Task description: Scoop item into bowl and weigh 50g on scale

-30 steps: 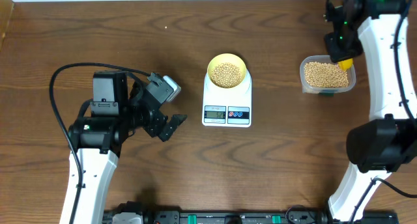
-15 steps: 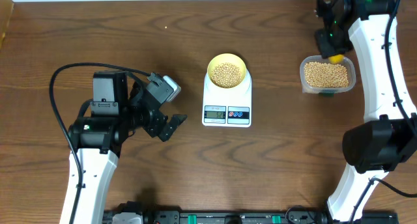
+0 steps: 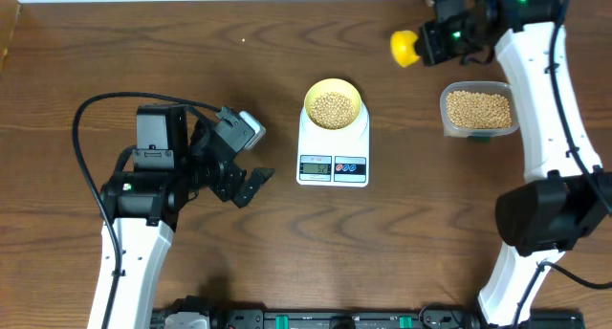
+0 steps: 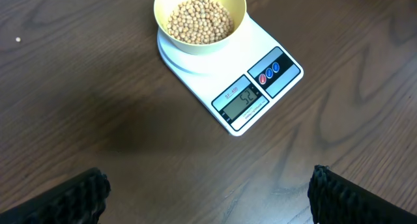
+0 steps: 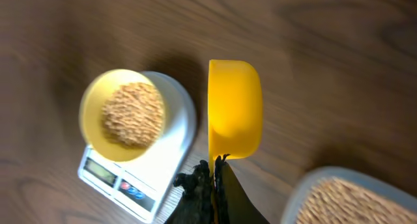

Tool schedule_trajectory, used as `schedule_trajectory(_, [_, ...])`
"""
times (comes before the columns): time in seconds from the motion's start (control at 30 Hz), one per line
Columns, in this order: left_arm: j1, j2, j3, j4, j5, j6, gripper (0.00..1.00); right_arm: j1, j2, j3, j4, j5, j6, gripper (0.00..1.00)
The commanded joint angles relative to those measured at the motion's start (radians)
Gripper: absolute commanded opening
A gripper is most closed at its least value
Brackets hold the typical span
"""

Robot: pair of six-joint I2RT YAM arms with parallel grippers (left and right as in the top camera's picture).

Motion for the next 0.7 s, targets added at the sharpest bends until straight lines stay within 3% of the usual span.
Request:
schedule_trajectory(0.0, [0.004, 0.004, -0.006, 0.0, 0.013, 0.014, 0.99, 0.043, -0.016, -0.003, 0.01, -0.055, 0.011, 0.01])
schedule_trajectory(0.67, [0.004, 0.004, -0.006, 0.0, 0.013, 0.014, 1.0, 0.235, 0.093, -0.003, 0.029, -0.055, 0.056, 0.01])
